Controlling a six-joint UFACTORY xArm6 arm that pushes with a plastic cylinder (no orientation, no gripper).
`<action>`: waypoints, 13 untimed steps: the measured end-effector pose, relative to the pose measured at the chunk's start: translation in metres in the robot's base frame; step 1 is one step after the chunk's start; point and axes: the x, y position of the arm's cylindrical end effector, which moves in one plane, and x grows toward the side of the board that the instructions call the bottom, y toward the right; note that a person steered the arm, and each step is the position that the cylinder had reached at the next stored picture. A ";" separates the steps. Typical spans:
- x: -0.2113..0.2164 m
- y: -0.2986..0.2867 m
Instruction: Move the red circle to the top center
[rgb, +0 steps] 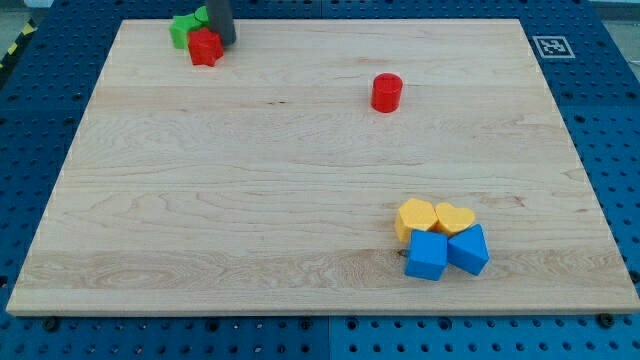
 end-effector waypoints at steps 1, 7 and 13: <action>0.005 0.010; 0.128 0.117; 0.084 0.138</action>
